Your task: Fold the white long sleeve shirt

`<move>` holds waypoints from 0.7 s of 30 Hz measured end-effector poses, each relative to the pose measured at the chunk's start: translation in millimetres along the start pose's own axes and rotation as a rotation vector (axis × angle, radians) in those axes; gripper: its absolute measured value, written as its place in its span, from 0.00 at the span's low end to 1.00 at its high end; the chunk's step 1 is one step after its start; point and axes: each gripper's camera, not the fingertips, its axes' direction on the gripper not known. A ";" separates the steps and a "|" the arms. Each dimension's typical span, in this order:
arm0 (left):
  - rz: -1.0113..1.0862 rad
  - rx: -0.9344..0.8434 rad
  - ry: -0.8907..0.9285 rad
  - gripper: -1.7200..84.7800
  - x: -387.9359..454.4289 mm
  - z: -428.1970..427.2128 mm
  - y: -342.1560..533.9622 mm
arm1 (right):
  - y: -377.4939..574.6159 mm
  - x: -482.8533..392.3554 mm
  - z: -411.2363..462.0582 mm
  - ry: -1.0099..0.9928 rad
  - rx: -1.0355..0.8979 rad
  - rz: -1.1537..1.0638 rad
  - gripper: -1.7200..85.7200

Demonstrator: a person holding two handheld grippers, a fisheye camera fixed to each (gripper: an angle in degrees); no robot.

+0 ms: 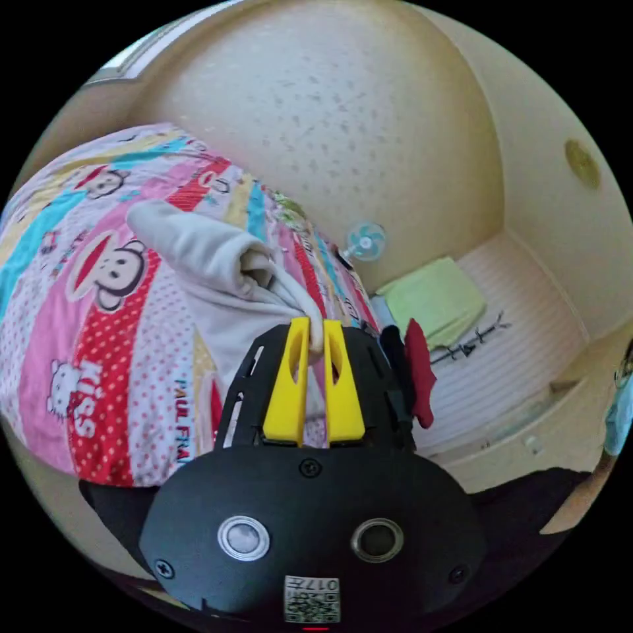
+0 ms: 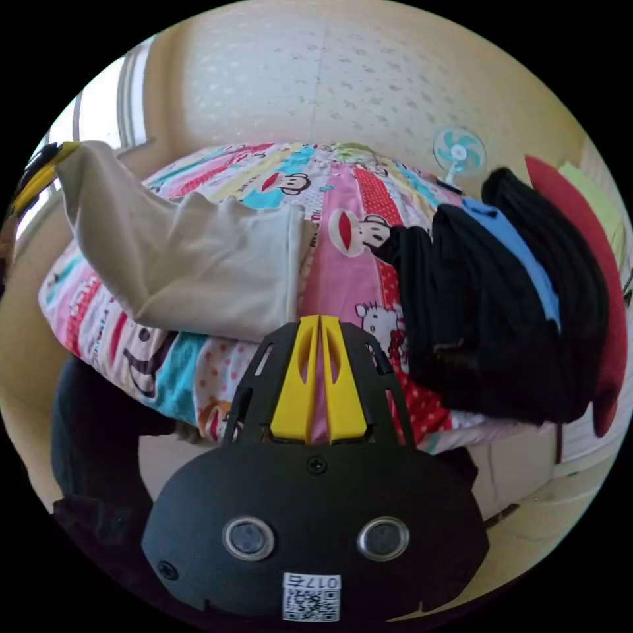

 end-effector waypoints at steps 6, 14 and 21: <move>0.189 -0.235 0.016 0.17 59.4 85.5 29.4 | 51.2 109.2 -39.0 -0.266 -0.043 0.155 0.06; -0.280 -0.295 -0.145 0.25 -99.1 118.8 74.3 | 87.4 219.1 -53.9 -0.805 -0.084 0.407 0.18; -0.457 -0.406 0.232 0.11 -140.5 166.5 129.0 | 81.4 256.7 -8.6 -1.260 -0.154 0.791 0.28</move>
